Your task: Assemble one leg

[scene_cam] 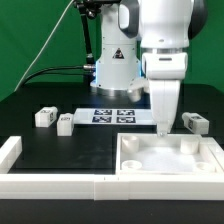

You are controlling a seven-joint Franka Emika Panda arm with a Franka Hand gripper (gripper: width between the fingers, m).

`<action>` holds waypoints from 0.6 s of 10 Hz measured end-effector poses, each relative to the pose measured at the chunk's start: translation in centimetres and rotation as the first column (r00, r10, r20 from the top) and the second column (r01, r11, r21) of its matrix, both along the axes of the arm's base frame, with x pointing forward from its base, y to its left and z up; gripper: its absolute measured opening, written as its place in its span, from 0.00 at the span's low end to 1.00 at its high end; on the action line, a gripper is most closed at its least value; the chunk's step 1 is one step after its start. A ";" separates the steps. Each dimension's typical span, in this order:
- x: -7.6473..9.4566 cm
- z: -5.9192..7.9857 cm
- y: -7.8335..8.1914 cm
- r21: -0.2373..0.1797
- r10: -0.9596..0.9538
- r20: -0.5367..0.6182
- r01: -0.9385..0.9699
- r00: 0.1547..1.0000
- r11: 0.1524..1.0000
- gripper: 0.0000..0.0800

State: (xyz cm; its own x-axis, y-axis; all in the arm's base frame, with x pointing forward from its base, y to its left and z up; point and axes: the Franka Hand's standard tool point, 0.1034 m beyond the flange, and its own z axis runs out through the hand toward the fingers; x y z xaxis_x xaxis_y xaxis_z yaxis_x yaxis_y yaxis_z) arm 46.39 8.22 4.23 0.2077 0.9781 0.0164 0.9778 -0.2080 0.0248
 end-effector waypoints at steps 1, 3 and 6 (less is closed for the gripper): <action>-0.5 0.9 0.3 -0.003 -0.027 0.009 0.027 1.000 1.000 0.81; -0.8 1.2 0.3 -0.002 -0.066 0.012 0.066 0.998 0.998 0.81; -0.8 1.1 0.3 0.008 -0.236 0.006 0.236 0.972 0.972 0.81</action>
Offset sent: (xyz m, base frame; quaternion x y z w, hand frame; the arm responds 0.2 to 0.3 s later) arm 0.0000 0.0000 0.0000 0.0000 0.0000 0.0000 1.0000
